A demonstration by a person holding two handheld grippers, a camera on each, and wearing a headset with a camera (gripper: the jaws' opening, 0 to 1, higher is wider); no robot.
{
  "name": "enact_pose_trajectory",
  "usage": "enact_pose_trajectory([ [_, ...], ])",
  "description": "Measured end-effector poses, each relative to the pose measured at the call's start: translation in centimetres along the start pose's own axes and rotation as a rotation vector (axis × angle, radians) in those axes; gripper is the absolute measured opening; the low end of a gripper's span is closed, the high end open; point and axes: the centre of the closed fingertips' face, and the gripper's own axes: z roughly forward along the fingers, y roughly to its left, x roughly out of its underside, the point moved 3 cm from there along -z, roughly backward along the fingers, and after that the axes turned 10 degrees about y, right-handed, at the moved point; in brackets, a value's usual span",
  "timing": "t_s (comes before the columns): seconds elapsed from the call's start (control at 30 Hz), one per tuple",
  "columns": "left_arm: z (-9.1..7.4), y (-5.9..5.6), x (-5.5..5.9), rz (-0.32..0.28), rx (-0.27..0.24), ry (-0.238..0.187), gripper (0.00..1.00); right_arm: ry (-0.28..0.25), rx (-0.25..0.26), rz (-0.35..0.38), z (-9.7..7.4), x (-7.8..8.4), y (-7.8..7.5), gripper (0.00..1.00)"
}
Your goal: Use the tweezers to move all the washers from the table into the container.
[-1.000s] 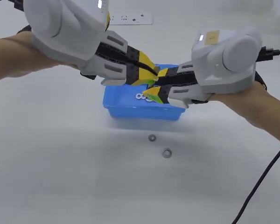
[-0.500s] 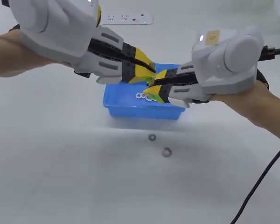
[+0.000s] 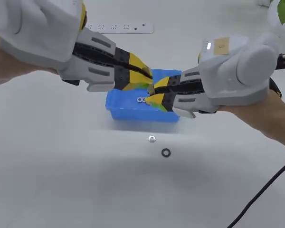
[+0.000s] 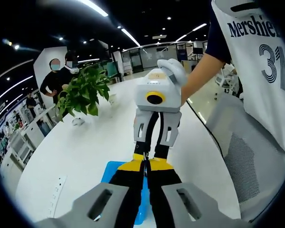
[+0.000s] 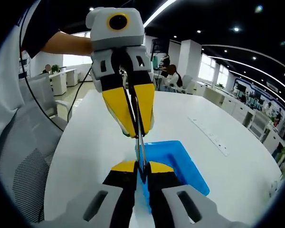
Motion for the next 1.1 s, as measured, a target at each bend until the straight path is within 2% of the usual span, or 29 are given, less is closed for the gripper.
enact_pose_trajectory([
  [0.2, -0.2, -2.1, -0.5, -0.011, 0.01, -0.002, 0.06, -0.015, -0.019, -0.01, -0.8, 0.2, 2.1, 0.09],
  [0.4, 0.8, -4.6, -0.3, -0.015, 0.036, 0.021, 0.06, 0.007, -0.039, -0.028, -1.0, 1.6, 4.4, 0.09],
  [0.63, 2.0, -7.1, 0.8, -0.038, 0.067, 0.045, 0.06, 0.042, -0.079, -0.037, -0.9, 3.6, 6.9, 0.09],
  [0.73, 2.3, -7.7, 1.2, -0.079, 0.074, 0.038, 0.06, 0.048, -0.091, -0.022, -0.8, 4.1, 7.6, 0.09],
  [0.93, 3.0, -8.7, 1.9, -0.094, 0.08, 0.048, 0.06, 0.061, -0.106, -0.011, -0.6, 5.3, 8.4, 0.09],
  [1.1, 3.8, -9.0, 2.2, -0.113, 0.077, 0.053, 0.06, 0.072, -0.11, 0.003, -0.4, 6.2, 8.7, 0.09],
])
